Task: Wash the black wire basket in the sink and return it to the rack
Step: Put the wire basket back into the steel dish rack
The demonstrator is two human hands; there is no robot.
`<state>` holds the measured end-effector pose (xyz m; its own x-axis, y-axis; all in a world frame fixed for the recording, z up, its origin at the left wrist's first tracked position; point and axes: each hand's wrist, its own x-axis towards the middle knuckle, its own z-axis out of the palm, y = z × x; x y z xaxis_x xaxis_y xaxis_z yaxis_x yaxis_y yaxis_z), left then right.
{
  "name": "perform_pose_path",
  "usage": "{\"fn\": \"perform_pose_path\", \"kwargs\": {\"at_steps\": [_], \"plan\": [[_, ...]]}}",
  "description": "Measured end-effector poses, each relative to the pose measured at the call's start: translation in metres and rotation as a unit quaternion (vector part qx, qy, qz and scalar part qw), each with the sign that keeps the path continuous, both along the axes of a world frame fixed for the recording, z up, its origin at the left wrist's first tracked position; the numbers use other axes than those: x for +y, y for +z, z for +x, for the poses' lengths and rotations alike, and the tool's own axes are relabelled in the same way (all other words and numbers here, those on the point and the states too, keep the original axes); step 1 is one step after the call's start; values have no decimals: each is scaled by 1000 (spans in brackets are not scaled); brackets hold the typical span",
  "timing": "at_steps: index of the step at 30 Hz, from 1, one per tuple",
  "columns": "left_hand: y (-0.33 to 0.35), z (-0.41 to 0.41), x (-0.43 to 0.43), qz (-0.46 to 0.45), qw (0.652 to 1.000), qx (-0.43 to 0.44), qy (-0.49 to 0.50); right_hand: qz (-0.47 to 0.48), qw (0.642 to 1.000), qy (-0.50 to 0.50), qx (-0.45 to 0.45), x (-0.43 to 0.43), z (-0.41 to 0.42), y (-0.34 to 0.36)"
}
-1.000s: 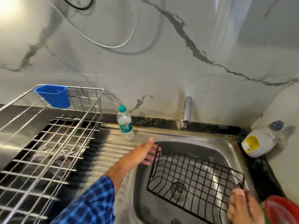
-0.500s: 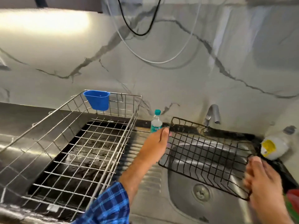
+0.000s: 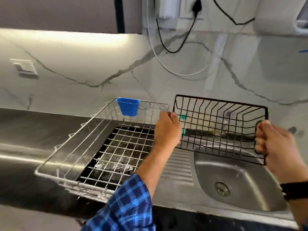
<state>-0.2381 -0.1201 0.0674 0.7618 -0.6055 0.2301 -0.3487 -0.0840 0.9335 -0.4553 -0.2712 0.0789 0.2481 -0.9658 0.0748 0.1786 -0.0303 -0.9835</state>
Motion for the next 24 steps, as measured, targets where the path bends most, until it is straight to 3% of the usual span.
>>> {"fn": "perform_pose_path", "kwargs": {"at_steps": [8,16,24], "plan": [[19,65,98,48,997,-39,51,54,995,82,7,72,78,11],[9,157,176,78,990,-28,113,45,991,116,44,150,164,19],[-11,236,222,152,986,-59,45,100,989,87,61,207,236,-14]]}}
